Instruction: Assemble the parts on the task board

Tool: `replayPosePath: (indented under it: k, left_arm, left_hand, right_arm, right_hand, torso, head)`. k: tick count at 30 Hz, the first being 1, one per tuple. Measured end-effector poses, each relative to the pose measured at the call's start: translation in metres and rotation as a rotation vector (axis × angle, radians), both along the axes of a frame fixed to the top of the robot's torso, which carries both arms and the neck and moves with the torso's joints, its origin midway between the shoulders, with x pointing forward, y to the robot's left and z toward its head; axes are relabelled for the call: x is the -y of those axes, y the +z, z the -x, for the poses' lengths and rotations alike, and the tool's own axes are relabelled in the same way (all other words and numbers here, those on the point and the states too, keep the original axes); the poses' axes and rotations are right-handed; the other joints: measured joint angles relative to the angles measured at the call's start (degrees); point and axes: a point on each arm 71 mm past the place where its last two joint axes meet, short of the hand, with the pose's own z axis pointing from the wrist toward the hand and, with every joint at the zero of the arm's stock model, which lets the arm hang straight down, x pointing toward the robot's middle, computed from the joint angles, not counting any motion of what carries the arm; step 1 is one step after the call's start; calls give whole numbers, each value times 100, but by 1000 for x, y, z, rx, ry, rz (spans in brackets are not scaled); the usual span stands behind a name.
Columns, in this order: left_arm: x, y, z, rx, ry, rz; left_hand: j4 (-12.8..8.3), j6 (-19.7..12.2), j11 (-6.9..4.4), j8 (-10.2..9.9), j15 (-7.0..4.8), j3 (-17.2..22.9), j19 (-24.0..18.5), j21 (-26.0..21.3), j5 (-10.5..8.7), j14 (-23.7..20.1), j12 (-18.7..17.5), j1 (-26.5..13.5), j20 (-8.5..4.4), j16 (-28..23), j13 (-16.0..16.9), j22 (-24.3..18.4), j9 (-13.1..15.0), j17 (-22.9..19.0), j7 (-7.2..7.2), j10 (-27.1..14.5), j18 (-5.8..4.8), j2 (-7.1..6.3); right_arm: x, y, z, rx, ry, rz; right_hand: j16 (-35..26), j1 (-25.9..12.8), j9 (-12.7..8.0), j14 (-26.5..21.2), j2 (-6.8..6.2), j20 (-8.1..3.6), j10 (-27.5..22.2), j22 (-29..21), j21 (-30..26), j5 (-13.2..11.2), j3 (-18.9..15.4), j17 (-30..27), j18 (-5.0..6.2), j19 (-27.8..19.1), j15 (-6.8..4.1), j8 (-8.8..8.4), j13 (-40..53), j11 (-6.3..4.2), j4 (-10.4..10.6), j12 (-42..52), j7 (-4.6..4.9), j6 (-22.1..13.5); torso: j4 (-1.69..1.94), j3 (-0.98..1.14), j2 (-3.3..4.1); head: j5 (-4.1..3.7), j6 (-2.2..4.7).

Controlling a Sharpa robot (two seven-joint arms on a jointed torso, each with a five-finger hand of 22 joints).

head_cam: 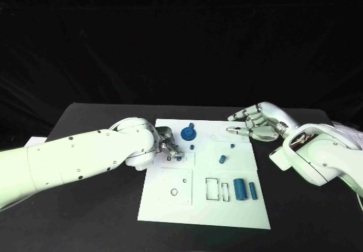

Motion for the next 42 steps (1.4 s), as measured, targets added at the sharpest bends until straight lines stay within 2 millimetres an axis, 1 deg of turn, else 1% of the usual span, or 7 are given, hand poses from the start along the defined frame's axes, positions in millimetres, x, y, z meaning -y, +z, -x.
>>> replayPosePath:
  k: [3, 9, 16, 33, 36, 39, 42]
  left_arm:
    - [0, 0, 0, 0, -5, -4]
    - [1, 0, 1, -1, -15, -13]
    - [0, -1, 1, -7, -24, -24]
    - [1, -1, 1, -6, -35, -35]
    - [2, -1, 0, -6, -38, -38]
    - [3, -1, 0, -10, -43, -43]
    - [4, -1, -2, -16, -47, -49]
  left_hand:
    - [-29, 0, 0, 17, 0, 29, 0, 0, 0, 0, 0, -36, 0, 0, 0, 0, 0, 0, 0, 0, 1, -36]
    - [-42, 1, 0, 25, 0, 42, 0, 0, 3, 0, 0, -45, 0, 0, 5, 0, 2, -1, 1, 0, 1, -45]
    - [-49, 10, -10, 29, 0, 81, 0, 0, 150, 0, 32, -68, 0, 0, 21, 0, 49, -1, 7, 10, 4, -67]
    - [-61, 30, -19, 53, 1, 111, 0, -1, 206, -1, 32, -128, 0, 0, 22, 0, 55, -1, -10, 20, 15, -97]
    - [-64, 39, 0, 81, 1, 128, 0, -1, 211, -1, 32, -164, 0, 0, 31, 0, 77, -2, -2, 40, 15, -86]
    - [-283, 51, -1, 104, 1, 346, 0, -1, 212, -1, 32, -358, 0, 0, 11, 0, 95, -2, -12, 42, 16, -111]
    - [-361, 80, -19, 108, 1, 424, 0, -1, 212, -1, 32, -514, 1, 0, -6, 0, 91, -2, -23, 60, 17, -95]
  right_arm:
    - [0, 0, 0, 0, 0, 0]
    - [0, 0, 0, 0, 1, 0]
    - [0, 0, 0, -1, 2, 0]
    - [0, 0, 0, -3, 3, 0]
    - [1, 0, 1, -3, 2, 1]
    - [3, 0, 1, -3, -1, 2]
    - [4, 0, 1, -4, -3, 3]
  right_hand:
    - [0, 0, 0, 0, 0, 0, 0, 0, 0, 0, 0, 0, 0, 0, 0, 0, 0, 0, 0, 0, 0, 0]
    - [0, 0, 0, 0, 0, 0, 0, 0, 0, 0, 0, 0, 0, 0, 0, 0, 0, 0, 0, 0, 0, 0]
    - [0, 0, 0, 0, 0, 0, 0, 0, 0, 0, 0, -1, 0, 0, 0, 0, 0, 0, 0, 0, 0, 0]
    - [0, 0, 0, 0, 0, 0, 0, 1, 0, 0, 0, -1, 0, 0, 0, 0, 3, 0, 0, 0, 0, 0]
    - [0, 0, 0, 0, 0, 0, 0, 0, 0, 0, -4, -1, 0, 0, 0, 0, 1, 0, 4, -1, 0, 0]
    - [0, 0, 0, 0, 0, 0, 0, -5, 0, 0, -16, -1, 0, 0, 0, 0, -9, 0, 16, -1, 0, 0]
    - [0, 0, 0, 0, 0, 0, 0, -5, 0, 0, -16, -1, 0, 0, 0, 0, -11, 0, 16, -1, 0, 0]
  torso:
    - [0, 0, 0]
    - [0, 1, 0]
    - [0, 0, 0]
    - [3, 1, 0]
    - [4, 1, -1]
    - [3, 2, -1]
    - [-1, 4, -1]
  head:
    - [0, -3]
    - [-8, -9]
    - [-5, -20]
    - [-8, -25]
    - [1, -26]
    - [13, -34]
    - [18, -36]
